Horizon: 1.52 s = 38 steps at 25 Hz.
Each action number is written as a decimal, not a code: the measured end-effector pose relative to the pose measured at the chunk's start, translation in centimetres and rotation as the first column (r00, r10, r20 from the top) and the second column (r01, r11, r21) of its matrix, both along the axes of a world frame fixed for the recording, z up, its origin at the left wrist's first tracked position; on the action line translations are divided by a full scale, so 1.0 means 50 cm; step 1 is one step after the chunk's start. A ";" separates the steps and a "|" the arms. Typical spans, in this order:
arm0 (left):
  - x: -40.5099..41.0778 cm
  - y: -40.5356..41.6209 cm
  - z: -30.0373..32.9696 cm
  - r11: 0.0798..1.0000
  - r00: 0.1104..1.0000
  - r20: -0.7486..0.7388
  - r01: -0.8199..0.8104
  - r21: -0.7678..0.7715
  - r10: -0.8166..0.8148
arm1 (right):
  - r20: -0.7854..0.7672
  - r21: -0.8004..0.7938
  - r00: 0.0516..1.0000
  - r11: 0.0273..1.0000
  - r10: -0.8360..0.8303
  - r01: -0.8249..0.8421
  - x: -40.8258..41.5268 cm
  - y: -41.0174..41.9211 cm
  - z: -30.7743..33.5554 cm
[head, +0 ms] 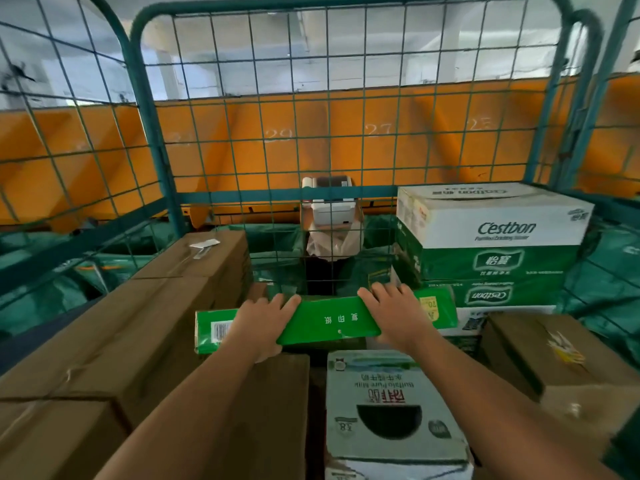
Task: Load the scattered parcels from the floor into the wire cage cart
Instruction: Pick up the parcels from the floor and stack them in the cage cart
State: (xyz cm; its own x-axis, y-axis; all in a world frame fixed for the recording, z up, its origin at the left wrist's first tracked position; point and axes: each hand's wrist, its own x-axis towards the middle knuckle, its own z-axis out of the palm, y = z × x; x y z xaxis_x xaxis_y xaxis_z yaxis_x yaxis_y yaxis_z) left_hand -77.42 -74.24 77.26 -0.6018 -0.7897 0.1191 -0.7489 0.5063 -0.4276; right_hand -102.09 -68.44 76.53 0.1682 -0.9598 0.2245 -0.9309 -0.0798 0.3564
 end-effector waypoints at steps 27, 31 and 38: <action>-0.100 -0.275 -0.194 0.949 0.990 0.135 -0.004 0.315 -0.040 | 0.081 0.309 0.986 0.945 -0.142 0.111 -0.062 -0.221 -0.240; -0.111 -0.320 -0.225 0.940 0.999 0.042 -0.032 0.340 0.019 | -0.008 0.305 0.995 0.947 -0.099 0.097 -0.092 -0.315 -0.220; -0.116 -0.418 -0.294 0.934 0.997 0.068 0.011 0.357 -0.038 | -0.083 0.405 0.996 0.912 -0.044 0.074 -0.124 -0.400 -0.268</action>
State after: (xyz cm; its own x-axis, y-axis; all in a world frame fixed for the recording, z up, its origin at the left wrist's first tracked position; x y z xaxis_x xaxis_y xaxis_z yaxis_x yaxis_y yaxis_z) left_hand -83.23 -95.15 62.54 -0.6180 -0.7571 -0.2117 -0.7081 0.6531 -0.2685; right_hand -108.29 -88.42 63.13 0.1097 -0.9741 -0.1978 -0.9119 -0.1778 0.3698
